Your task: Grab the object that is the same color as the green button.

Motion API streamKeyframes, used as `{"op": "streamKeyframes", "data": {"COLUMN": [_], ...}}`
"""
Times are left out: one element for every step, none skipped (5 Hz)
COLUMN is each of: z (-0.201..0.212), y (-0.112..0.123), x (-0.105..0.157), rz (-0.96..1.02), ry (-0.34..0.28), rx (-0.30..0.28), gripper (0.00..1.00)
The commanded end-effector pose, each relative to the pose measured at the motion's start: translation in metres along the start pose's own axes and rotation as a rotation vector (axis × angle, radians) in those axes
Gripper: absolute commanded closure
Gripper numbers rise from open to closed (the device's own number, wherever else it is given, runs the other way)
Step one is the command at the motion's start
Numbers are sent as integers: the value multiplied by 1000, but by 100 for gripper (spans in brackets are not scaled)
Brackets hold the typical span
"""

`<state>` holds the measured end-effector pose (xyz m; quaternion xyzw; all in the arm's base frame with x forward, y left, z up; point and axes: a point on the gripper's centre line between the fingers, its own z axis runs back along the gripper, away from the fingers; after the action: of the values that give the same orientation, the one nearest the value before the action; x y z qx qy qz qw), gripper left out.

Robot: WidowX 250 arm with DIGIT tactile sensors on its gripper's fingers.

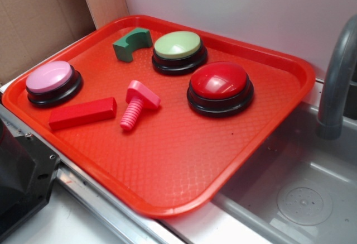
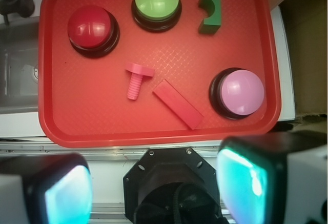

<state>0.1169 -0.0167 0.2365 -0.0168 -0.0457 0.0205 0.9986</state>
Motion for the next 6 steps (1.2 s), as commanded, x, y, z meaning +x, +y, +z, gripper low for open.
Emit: {"op": "streamKeyframes", "data": {"z": [0, -36, -59, -84, -111, -134], "y": [0, 26, 40, 49, 75, 104], "x": [0, 48, 93, 140, 162, 172], "rz": [0, 152, 273, 364, 475, 590], "ry": [0, 56, 34, -31, -80, -90], "rx": [0, 44, 67, 68, 49, 14], "gripper": [0, 0, 0, 0, 0, 0]}}
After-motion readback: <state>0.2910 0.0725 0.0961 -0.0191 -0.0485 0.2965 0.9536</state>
